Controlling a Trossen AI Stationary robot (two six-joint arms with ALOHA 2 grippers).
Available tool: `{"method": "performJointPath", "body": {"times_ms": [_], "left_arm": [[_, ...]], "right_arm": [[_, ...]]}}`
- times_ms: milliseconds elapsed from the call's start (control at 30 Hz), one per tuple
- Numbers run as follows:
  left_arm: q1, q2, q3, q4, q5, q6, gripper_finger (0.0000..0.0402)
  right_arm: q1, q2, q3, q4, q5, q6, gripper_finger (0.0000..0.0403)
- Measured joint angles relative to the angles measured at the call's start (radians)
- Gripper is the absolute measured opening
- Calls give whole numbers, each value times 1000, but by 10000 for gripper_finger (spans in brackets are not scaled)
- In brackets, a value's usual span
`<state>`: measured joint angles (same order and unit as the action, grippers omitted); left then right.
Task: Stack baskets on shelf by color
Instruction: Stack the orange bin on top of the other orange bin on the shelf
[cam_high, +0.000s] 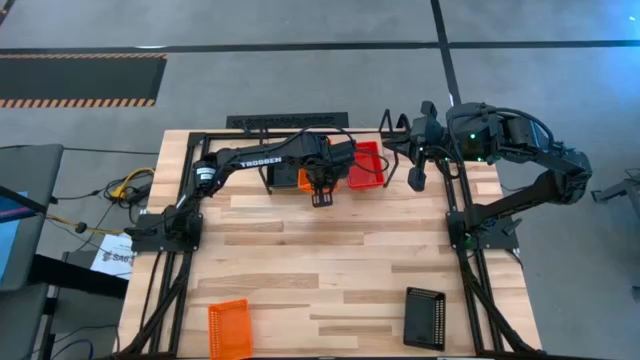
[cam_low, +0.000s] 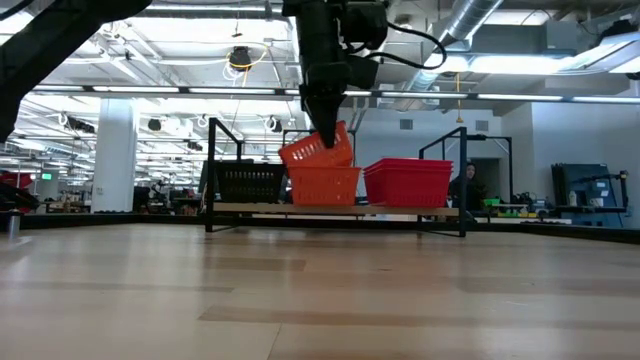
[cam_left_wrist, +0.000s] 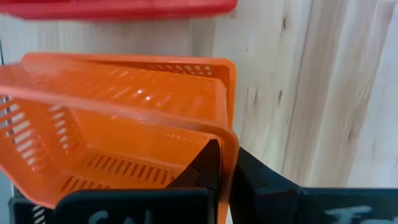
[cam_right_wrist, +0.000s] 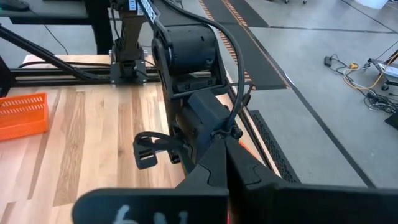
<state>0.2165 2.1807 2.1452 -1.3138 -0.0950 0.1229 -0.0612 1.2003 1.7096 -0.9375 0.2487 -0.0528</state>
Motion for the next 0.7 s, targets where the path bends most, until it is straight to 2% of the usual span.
{"method": "performJointPath", "body": {"times_ms": [500,700], "left_arm": [[1,0,0,-2,-16,39,2],[0,0,0,29,-41,43,45]], "right_arm": [[0,0,0,0,0,0,3],[0,0,0,0,0,0,3]]}}
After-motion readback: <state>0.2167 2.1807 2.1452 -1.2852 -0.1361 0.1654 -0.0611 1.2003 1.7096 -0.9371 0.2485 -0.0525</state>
